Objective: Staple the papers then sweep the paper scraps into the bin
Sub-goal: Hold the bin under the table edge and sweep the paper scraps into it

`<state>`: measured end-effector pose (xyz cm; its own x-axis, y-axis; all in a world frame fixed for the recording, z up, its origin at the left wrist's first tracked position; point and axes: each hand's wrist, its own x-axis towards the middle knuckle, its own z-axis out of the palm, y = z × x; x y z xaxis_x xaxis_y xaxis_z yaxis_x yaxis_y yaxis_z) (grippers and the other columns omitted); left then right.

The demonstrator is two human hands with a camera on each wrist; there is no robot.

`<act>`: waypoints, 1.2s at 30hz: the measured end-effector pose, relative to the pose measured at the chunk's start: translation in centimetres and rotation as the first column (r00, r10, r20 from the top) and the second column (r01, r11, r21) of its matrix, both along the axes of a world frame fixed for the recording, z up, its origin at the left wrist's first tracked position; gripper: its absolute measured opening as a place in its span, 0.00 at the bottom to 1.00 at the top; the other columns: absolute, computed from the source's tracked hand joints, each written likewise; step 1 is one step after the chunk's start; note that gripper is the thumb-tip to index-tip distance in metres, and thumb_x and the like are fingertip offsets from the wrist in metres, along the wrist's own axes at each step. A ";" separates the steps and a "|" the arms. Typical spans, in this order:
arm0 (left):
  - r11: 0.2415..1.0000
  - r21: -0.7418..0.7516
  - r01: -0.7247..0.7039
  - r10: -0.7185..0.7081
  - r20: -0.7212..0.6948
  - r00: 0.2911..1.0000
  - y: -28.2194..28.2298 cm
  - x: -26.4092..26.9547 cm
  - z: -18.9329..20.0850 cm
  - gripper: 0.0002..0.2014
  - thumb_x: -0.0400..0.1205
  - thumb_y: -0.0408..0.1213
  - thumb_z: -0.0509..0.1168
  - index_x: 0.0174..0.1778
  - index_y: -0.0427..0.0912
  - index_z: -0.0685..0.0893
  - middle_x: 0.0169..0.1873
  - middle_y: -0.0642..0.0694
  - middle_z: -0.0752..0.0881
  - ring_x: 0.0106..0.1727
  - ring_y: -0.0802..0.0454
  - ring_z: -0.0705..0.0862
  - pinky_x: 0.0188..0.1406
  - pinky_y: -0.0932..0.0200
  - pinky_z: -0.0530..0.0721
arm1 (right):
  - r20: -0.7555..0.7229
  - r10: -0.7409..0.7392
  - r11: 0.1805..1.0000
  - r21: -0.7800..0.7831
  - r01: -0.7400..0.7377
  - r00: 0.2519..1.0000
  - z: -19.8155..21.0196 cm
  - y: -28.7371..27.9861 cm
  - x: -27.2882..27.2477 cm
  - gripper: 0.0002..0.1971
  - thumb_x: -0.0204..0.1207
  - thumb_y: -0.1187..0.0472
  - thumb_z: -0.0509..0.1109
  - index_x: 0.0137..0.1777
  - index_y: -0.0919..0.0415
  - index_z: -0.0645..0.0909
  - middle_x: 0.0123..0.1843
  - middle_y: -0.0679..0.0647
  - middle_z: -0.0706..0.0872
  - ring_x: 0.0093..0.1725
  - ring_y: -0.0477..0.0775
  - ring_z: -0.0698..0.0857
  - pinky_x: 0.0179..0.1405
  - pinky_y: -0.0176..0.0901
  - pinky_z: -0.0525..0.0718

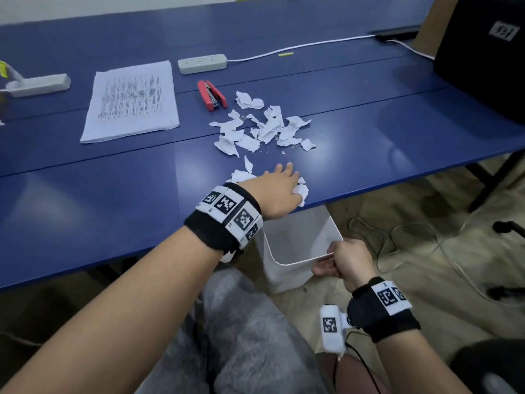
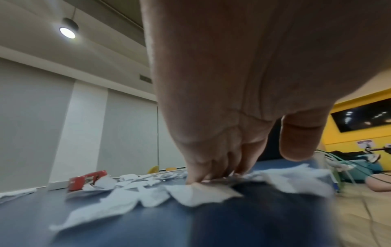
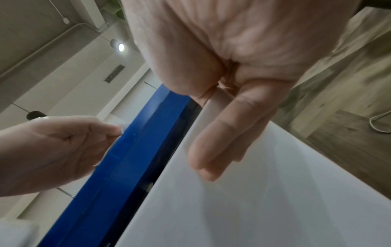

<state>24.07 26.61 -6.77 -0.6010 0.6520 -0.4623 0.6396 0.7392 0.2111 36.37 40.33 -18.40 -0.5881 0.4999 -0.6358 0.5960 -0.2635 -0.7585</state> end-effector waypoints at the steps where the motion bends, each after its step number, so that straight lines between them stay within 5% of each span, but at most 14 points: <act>1: 1.000 0.008 0.008 -0.008 -0.001 1.000 0.0 0.6 -0.1 0.31 0.88 0.40 0.45 0.87 0.34 0.46 0.87 0.37 0.42 0.88 0.42 0.42 0.87 0.44 0.48 | -0.004 0.002 1.000 -0.001 -0.002 1.000 0.0 0.0 0.3 0.09 0.71 0.77 0.55 0.43 0.78 0.77 0.31 0.77 0.83 0.20 0.71 0.86 0.22 0.54 0.89; 10: 0.988 0.121 0.099 -0.102 0.013 0.995 -0.5 5.4 0.0 0.30 0.89 0.40 0.46 0.87 0.34 0.49 0.87 0.38 0.45 0.89 0.45 0.44 0.88 0.48 0.45 | -0.011 0.020 1.000 -0.011 -0.020 1.000 0.1 0.1 2.0 0.10 0.71 0.78 0.56 0.45 0.80 0.79 0.25 0.74 0.82 0.20 0.70 0.85 0.26 0.58 0.89; 15: 0.970 0.186 -0.155 0.160 -0.012 0.987 -2.9 0.8 1.8 0.29 0.88 0.39 0.48 0.86 0.34 0.54 0.87 0.39 0.48 0.88 0.45 0.44 0.87 0.47 0.46 | -0.017 0.044 0.999 -0.001 -0.044 0.999 0.5 0.0 1.8 0.12 0.72 0.77 0.55 0.48 0.79 0.79 0.34 0.77 0.83 0.19 0.69 0.85 0.18 0.49 0.88; 19: 0.954 0.051 -0.294 0.296 -0.048 0.954 -4.3 -1.6 1.6 0.24 0.87 0.40 0.47 0.76 0.32 0.67 0.83 0.35 0.60 0.85 0.42 0.55 0.81 0.43 0.59 | -0.028 0.044 0.999 0.007 -0.044 0.999 0.5 0.1 1.7 0.12 0.72 0.77 0.55 0.48 0.79 0.79 0.33 0.78 0.84 0.19 0.68 0.86 0.19 0.49 0.88; 25: 0.989 0.065 -0.136 0.134 0.036 0.990 -2.8 2.1 0.3 0.21 0.89 0.41 0.46 0.73 0.31 0.69 0.84 0.35 0.57 0.86 0.42 0.56 0.82 0.46 0.61 | -0.027 0.039 0.999 0.010 -0.039 0.999 0.2 0.4 1.7 0.13 0.71 0.76 0.56 0.50 0.79 0.79 0.29 0.75 0.83 0.21 0.70 0.85 0.24 0.53 0.88; 30: 0.993 0.116 0.001 -0.011 0.087 0.996 -1.1 5.5 0.3 0.28 0.90 0.40 0.45 0.86 0.34 0.52 0.87 0.39 0.46 0.89 0.47 0.45 0.86 0.51 0.48 | -0.046 0.039 0.999 0.000 -0.039 0.998 0.9 0.5 1.9 0.12 0.71 0.77 0.56 0.44 0.76 0.81 0.26 0.73 0.82 0.19 0.69 0.85 0.26 0.55 0.89; 36: 0.983 0.138 -0.121 0.119 0.026 0.993 -1.1 0.8 2.2 0.28 0.89 0.39 0.48 0.86 0.38 0.56 0.87 0.41 0.52 0.88 0.47 0.50 0.85 0.53 0.52 | -0.044 0.044 0.999 0.011 -0.044 0.998 0.6 0.8 2.9 0.12 0.72 0.78 0.56 0.47 0.78 0.81 0.31 0.76 0.83 0.19 0.70 0.85 0.25 0.56 0.89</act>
